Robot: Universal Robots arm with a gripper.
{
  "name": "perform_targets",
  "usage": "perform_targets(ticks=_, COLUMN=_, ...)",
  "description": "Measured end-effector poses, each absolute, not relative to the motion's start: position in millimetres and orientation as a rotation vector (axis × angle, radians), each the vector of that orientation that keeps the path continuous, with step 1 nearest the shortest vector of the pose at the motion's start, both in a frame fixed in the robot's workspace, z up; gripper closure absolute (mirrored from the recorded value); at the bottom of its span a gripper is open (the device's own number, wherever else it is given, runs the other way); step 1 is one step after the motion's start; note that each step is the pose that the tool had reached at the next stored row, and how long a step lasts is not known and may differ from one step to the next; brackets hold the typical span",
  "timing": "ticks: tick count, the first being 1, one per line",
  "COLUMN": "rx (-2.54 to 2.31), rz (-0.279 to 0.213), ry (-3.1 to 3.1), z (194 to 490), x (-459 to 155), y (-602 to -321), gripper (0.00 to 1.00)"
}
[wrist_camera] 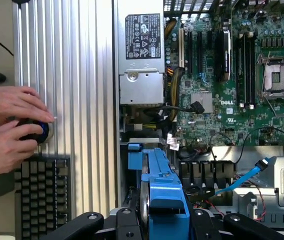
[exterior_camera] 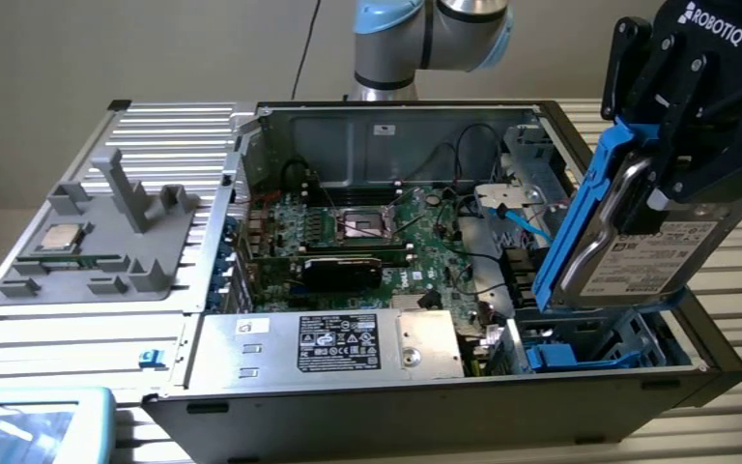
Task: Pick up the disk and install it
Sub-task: 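Insert the disk into the insertion slot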
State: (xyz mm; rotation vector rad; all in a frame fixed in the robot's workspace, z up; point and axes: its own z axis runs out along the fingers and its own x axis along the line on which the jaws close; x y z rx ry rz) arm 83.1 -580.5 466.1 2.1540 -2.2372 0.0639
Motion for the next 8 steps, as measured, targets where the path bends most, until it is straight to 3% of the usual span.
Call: perform_targets(ticks=8, rx=2.154, rz=0.064, ry=-2.237, z=466.2, x=83.5, y=-580.4, gripper=0.63)
